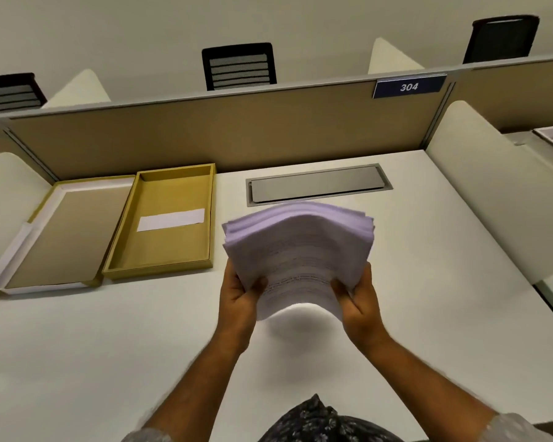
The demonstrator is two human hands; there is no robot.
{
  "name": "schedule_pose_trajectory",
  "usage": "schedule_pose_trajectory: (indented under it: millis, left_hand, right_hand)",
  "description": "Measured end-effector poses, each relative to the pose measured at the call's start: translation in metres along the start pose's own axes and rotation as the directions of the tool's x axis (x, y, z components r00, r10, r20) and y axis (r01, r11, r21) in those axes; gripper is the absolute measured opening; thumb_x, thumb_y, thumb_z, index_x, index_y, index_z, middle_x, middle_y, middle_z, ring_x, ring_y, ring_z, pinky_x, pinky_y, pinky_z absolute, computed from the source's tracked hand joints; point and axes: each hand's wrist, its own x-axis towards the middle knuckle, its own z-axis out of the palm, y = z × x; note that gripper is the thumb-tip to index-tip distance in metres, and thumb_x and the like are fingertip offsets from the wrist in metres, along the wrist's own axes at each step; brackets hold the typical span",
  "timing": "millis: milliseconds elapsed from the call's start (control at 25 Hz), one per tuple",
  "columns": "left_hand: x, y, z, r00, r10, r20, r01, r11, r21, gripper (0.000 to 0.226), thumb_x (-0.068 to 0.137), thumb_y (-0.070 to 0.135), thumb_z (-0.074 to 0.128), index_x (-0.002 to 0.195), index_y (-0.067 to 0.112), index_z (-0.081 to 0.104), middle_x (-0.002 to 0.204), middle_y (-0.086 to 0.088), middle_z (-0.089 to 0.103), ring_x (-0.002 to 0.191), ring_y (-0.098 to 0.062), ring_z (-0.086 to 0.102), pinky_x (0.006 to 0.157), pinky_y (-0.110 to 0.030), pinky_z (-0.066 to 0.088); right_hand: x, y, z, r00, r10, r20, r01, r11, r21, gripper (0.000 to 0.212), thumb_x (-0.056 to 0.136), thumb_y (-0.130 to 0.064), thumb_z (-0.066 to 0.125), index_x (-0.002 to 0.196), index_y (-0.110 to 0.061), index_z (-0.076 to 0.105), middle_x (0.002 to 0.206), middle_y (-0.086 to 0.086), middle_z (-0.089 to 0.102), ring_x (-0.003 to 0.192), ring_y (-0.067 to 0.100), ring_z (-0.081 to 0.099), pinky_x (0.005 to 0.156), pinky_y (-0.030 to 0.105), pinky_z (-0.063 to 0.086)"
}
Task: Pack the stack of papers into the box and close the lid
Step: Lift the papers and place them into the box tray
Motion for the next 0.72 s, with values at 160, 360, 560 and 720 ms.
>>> schedule_pose_trajectory:
  millis: [160, 360, 560, 720]
  left_hand:
    - [-0.021, -0.023, 0.004, 0.996, -0.072, -0.045, 0.076, 0.993, 0.095, 0.049, 0.089, 0.022, 0.073, 0.133, 0.042, 0.061, 0.117, 0.016, 0.074, 0.112, -0.005, 0.069, 0.082, -0.018, 0.059]
    - [-0.025, -0.048, 0.003, 0.987, -0.149, -0.066, 0.16, 0.963, 0.215, 0.048, 0.086, 0.017, 0.079, 0.112, 0.056, 0.067, 0.112, 0.016, 0.075, 0.106, -0.008, 0.071, 0.081, -0.026, 0.064]
    - [-0.033, -0.08, 0.011, 0.958, -0.214, -0.189, 0.259, 0.93, 0.261, 0.039, 0.093, 0.006, 0.075, 0.124, 0.027, 0.066, 0.118, 0.0, 0.074, 0.111, -0.023, 0.069, 0.097, -0.049, 0.061]
    - [-0.035, -0.089, 0.017, 0.947, -0.199, -0.251, 0.271, 0.917, 0.294, 0.036, 0.094, 0.012, 0.074, 0.128, 0.021, 0.066, 0.121, -0.002, 0.073, 0.112, -0.026, 0.068, 0.096, -0.047, 0.06]
  right_hand:
    - [-0.013, 0.024, -0.008, 0.994, 0.055, 0.092, -0.048, 0.995, -0.082, 0.07, 0.099, -0.014, 0.056, 0.135, -0.073, 0.039, 0.128, -0.035, 0.06, 0.124, -0.004, 0.06, 0.097, 0.011, 0.051]
    - [-0.003, 0.05, -0.019, 0.971, 0.141, 0.192, -0.099, 0.972, -0.212, 0.076, 0.103, -0.012, 0.057, 0.128, -0.08, 0.033, 0.126, -0.034, 0.062, 0.117, -0.012, 0.062, 0.088, 0.007, 0.053]
    - [-0.002, 0.08, -0.037, 0.906, 0.195, 0.376, -0.031, 0.916, -0.4, 0.082, 0.102, 0.001, 0.049, 0.135, -0.071, 0.03, 0.137, -0.022, 0.058, 0.12, 0.001, 0.061, 0.101, 0.014, 0.05]
    - [0.002, 0.092, -0.041, 0.889, 0.189, 0.417, 0.017, 0.897, -0.442, 0.063, 0.105, -0.006, 0.049, 0.15, -0.048, 0.038, 0.142, -0.021, 0.056, 0.123, 0.006, 0.059, 0.109, 0.03, 0.052]
